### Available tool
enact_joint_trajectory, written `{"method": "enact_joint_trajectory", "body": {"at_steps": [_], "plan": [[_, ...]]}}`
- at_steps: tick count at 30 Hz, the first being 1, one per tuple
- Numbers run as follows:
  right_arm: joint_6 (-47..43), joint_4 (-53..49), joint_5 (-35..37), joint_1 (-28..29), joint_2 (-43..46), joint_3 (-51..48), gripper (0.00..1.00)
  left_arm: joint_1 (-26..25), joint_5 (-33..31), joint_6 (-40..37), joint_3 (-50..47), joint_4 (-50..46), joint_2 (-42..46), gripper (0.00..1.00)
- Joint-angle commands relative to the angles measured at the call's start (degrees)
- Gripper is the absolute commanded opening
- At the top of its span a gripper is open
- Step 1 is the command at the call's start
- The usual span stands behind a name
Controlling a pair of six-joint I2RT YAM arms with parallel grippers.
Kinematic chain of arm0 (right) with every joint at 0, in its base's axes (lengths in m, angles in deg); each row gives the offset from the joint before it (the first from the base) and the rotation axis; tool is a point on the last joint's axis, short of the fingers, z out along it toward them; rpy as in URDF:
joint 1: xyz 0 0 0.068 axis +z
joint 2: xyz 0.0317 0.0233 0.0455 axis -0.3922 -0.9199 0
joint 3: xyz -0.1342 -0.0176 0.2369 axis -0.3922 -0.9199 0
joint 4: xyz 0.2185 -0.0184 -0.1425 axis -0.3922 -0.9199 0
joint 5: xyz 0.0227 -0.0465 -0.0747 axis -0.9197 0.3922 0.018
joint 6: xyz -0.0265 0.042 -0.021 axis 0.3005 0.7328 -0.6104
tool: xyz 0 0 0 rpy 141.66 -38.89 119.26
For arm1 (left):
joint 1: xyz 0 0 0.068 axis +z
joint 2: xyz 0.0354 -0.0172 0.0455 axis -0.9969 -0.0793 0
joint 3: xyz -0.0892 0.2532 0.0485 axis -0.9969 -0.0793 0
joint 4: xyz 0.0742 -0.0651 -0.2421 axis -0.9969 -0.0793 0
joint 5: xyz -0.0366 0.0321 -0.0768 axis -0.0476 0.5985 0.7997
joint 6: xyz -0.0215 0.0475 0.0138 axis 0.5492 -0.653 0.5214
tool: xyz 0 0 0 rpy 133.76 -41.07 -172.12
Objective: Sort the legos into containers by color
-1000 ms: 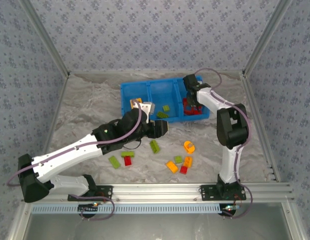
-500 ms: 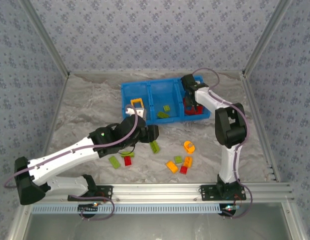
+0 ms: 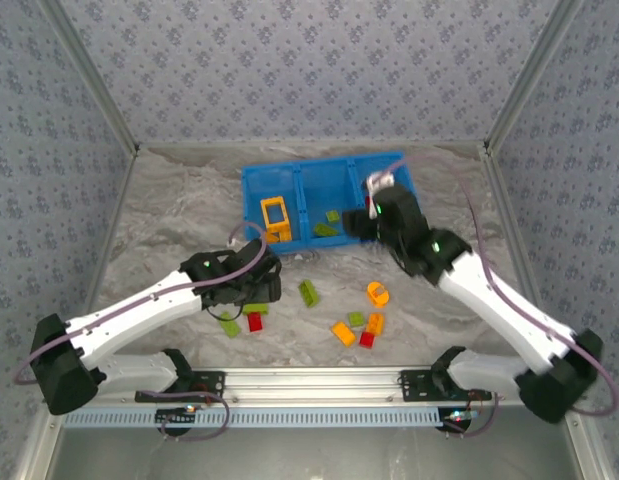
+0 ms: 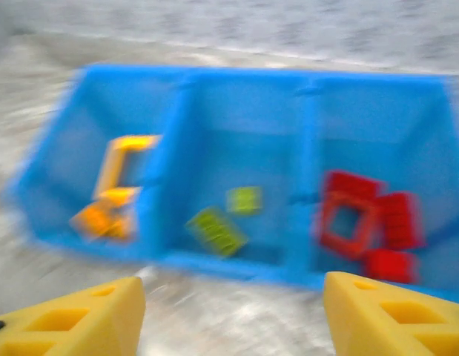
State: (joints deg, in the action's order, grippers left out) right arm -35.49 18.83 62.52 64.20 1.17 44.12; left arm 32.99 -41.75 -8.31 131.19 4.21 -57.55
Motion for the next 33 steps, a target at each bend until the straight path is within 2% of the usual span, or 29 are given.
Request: {"method": "enact_joint_trajectory", "body": {"at_steps": [1,3,6,8,13,22,26,31,33], "plan": [[0.5,4.6,-19.2,6.5,6.8,-10.6,0.73,2.5,6.2,-3.1,-1.0,-2.0,-2.4,0.83],[1.4,3.6,-22.1,12.3,11.0,-14.7,0.76,4.0,8.2,-4.3,-1.8,-1.0,-4.3,0.86],[4.3,1.8,-19.5,19.8,14.4,-18.1,0.77,5.1,9.8,-5.3,-2.7,1.6,-6.6,0.91],[6.0,2.2,-18.2,22.7,15.6,-19.7,0.78,5.9,10.8,-5.4,-2.7,2.4,-8.2,0.96],[7.8,4.1,-15.7,25.6,14.9,-20.8,0.79,7.5,11.9,-5.0,-4.4,4.0,-11.4,0.97],[7.8,8.3,-16.8,28.3,9.8,-19.8,0.78,9.1,12.9,-6.9,-4.5,7.5,-17.6,0.96],[8.4,9.4,-15.6,29.8,8.8,-19.7,0.78,10.2,13.1,-6.9,-5.1,9.3,-19.5,0.9],[9.0,9.9,-15.0,30.1,8.3,-19.8,0.78,11.0,12.3,-7.1,-5.2,10.0,-20.0,0.77],[8.9,9.9,-14.7,30.0,8.1,-19.7,0.78,11.0,12.0,-7.1,-4.8,9.9,-19.9,0.69]]}}
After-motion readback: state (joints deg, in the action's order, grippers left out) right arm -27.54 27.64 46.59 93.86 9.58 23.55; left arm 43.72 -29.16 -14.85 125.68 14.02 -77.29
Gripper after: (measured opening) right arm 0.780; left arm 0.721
